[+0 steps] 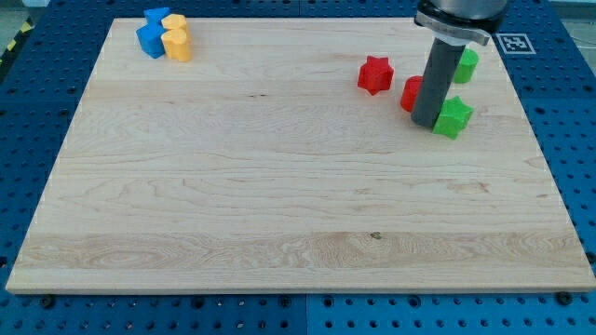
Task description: Slide the red circlegreen star to the center right of the board
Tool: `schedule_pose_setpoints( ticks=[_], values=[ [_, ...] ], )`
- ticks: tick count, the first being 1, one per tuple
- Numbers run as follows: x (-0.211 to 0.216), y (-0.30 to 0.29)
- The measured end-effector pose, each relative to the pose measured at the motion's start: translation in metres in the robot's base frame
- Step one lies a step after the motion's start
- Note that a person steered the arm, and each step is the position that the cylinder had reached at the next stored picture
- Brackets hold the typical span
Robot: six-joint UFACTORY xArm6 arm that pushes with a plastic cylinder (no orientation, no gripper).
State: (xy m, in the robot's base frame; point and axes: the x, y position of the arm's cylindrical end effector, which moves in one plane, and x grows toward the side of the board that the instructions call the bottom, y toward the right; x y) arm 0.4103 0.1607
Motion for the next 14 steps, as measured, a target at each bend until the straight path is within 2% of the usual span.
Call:
schedule_pose_setpoints(
  ticks=[2, 3, 4, 5, 6, 8, 11, 12, 13, 14],
  values=[
    [0.013, 0.044],
    [0.013, 0.026],
    [0.013, -0.044],
    [-0.016, -0.077],
    [-0.038, -0.076],
    [-0.038, -0.019],
    [-0.072, 0.004],
    [-0.068, 0.036],
    [-0.068, 0.043],
    [-0.066, 0.004]
  ],
)
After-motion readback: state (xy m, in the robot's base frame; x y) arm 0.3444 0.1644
